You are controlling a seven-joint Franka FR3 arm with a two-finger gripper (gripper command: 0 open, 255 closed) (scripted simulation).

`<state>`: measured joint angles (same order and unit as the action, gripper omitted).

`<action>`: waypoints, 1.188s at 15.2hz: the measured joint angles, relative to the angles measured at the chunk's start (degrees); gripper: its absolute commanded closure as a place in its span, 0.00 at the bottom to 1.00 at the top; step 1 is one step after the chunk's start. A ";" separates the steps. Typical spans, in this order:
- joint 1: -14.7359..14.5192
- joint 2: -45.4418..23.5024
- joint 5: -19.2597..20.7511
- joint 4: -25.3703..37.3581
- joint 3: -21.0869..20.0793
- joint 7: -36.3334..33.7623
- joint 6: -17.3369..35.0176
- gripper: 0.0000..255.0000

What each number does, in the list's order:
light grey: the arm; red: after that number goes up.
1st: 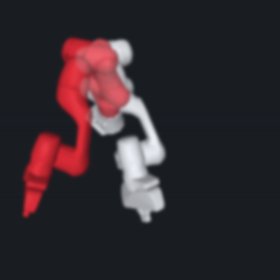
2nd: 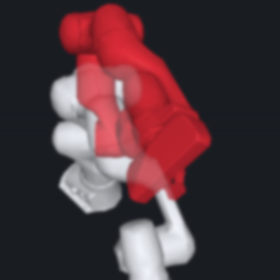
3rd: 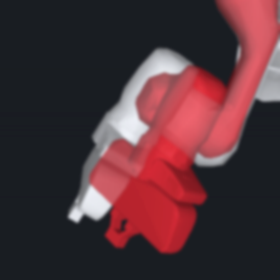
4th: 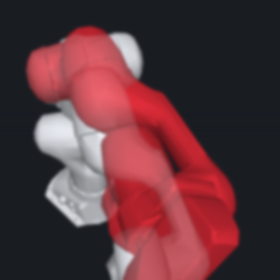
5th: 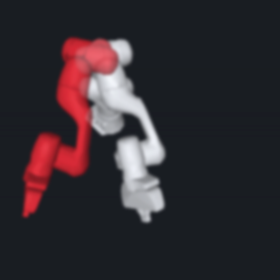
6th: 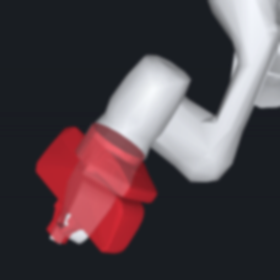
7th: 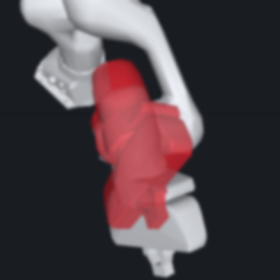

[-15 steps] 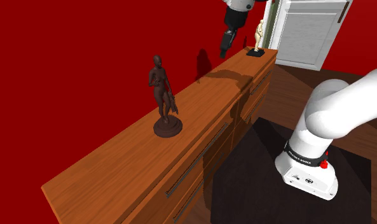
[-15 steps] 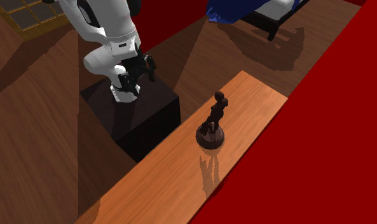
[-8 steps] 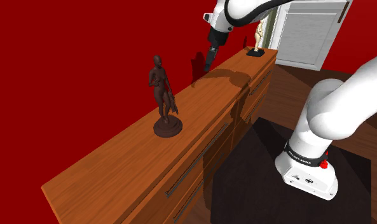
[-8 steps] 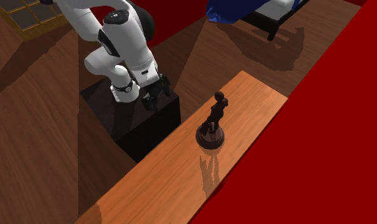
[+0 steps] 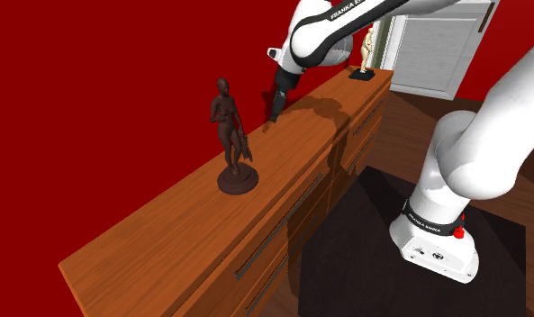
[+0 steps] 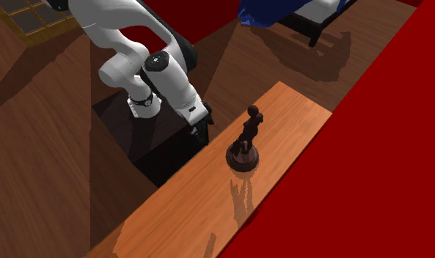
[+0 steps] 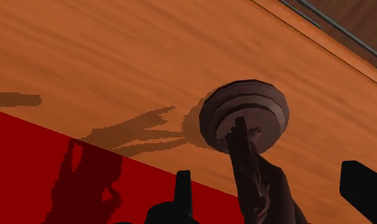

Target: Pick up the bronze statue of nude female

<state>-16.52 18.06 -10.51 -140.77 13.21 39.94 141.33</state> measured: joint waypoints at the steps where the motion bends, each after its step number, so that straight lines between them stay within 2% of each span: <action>1: -1.27 -2.19 -2.05 0.95 0.89 2.60 1.24 0.00; 6: -7.10 -13.26 -15.42 5.71 3.63 17.26 6.44 0.00; 10: -8.86 -21.24 -26.83 10.53 3.04 29.29 7.59 0.00; 18: -8.36 -26.47 -35.41 11.00 1.49 37.76 10.63 0.00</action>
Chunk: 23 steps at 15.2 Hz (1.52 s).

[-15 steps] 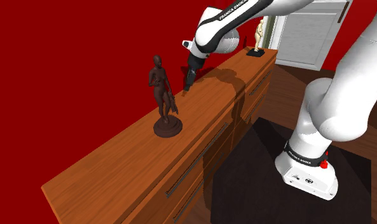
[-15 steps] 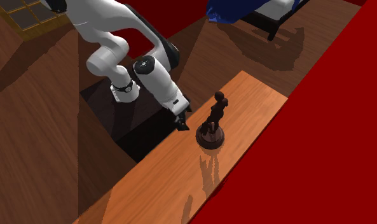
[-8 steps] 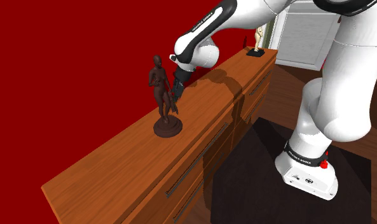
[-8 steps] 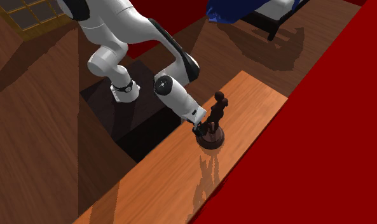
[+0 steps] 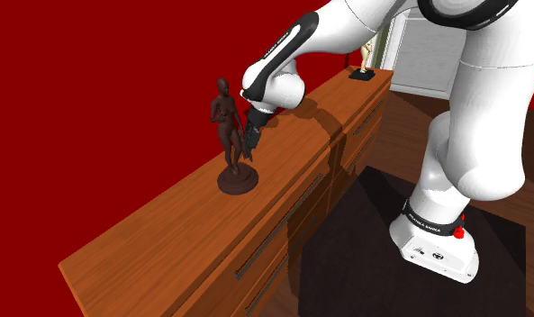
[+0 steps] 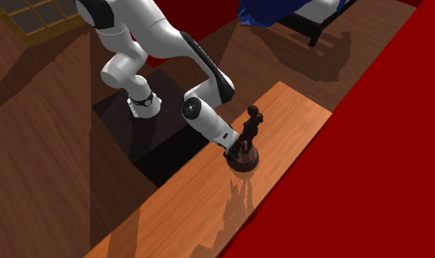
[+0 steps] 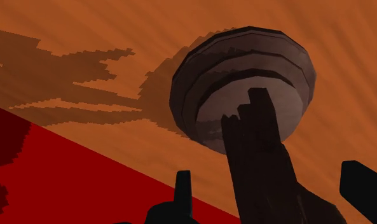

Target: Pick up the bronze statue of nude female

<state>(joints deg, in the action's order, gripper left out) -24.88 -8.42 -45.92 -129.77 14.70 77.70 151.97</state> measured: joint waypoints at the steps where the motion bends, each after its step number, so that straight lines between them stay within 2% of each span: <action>1: 0.00 -0.19 -0.43 -0.12 -0.13 0.35 0.26 1.00; 11: 0.05 -0.39 -0.88 -0.12 -0.19 0.71 0.50 1.00; 23: -0.75 5.33 9.07 1.09 1.53 -8.66 -4.65 1.00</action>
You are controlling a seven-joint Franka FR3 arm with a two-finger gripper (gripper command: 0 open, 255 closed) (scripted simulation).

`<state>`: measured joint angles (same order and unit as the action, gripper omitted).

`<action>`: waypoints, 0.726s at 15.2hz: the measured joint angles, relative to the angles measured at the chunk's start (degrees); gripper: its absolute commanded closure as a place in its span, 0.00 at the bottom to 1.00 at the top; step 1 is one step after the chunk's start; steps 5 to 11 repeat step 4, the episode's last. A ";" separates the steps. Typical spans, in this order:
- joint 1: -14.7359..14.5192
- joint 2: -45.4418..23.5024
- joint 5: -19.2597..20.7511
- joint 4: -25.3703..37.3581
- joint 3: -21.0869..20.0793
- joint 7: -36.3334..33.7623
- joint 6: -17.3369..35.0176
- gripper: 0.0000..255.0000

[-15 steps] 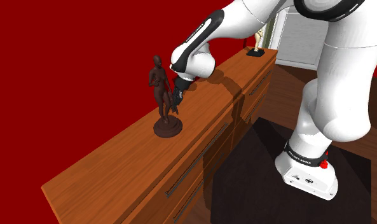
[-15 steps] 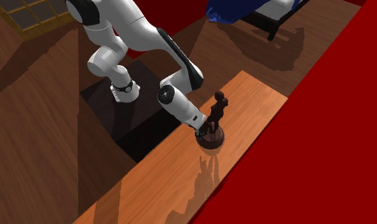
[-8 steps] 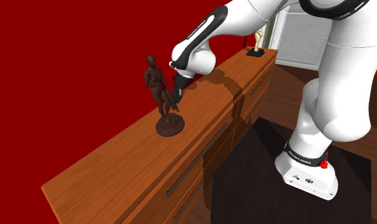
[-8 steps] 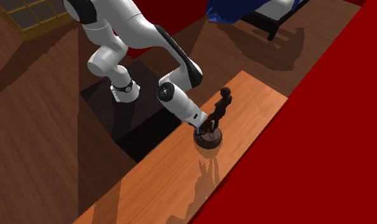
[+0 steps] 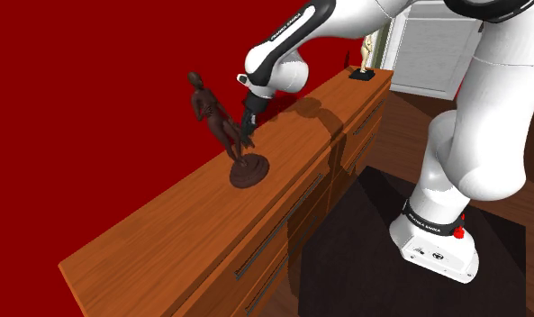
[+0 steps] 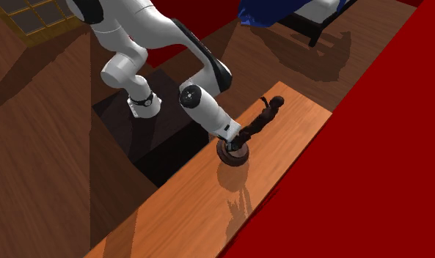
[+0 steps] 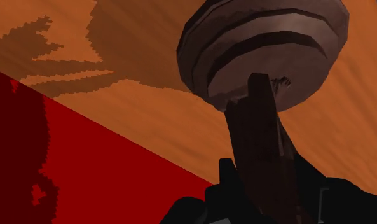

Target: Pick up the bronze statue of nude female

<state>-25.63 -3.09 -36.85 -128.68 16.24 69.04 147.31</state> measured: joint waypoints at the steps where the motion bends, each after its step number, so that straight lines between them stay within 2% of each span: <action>1: -0.05 0.67 0.98 0.12 0.08 -0.97 -0.56 1.00; 4: 0.15 1.99 2.79 0.51 0.41 -2.41 -2.01 1.00; 11: 0.15 1.99 2.79 0.51 0.41 -2.41 -2.01 1.00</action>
